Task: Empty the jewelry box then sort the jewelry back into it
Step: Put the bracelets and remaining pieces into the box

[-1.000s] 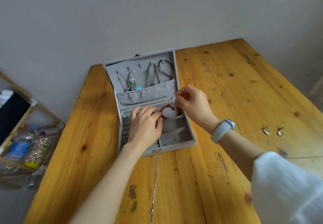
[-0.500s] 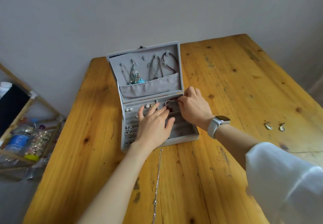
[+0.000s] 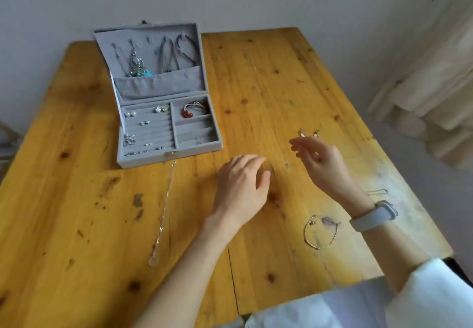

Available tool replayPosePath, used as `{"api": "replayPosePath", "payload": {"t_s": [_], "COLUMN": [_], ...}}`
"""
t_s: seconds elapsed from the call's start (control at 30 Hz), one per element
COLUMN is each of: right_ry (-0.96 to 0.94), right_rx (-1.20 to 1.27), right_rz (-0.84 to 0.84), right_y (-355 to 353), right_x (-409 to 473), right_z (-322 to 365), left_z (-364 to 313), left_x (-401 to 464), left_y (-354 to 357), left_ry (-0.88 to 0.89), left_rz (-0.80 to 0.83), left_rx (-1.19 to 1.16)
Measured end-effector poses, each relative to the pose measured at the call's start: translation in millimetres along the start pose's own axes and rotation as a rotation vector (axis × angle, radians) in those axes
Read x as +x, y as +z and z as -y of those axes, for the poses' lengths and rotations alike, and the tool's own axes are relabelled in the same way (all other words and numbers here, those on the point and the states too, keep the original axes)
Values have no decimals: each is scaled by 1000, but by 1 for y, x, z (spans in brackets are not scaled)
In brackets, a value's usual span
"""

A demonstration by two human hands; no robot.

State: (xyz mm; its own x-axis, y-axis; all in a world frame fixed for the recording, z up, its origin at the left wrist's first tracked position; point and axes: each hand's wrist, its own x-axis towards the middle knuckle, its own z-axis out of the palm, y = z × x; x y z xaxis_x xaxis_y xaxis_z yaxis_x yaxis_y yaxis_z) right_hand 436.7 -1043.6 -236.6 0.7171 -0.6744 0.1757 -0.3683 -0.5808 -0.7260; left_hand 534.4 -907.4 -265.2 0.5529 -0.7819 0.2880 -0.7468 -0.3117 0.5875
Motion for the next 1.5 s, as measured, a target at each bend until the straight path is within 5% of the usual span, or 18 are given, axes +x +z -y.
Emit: {"api": "replayPosePath", "payload": {"t_s": [0.33,0.83,0.93,1.1,1.27,1.5], "right_ry": [248,170,177,62,-177,-194], "right_rx": [1,-278,-185,100,240,362], "right_rz": [-110,-86,-40,86,167,53], "right_y": [-32,-6,-11,-24,-22,9], "right_x": [-114,-116,-112,-97,-72,-29], "right_z": [-76,-79,-73,-34,17,43], "left_z": [-20,-20,-21,-24,-26,-4], "left_x": [-63,-63,-64,-60,-51,-40], "left_y": [61,62,62,50,21,-19], "left_ry": [11,28,20,-8,-185,-450], "left_rz": [126,123,124,163,313,216], "left_rx": [211,265,234,-49,-690,-1211]}}
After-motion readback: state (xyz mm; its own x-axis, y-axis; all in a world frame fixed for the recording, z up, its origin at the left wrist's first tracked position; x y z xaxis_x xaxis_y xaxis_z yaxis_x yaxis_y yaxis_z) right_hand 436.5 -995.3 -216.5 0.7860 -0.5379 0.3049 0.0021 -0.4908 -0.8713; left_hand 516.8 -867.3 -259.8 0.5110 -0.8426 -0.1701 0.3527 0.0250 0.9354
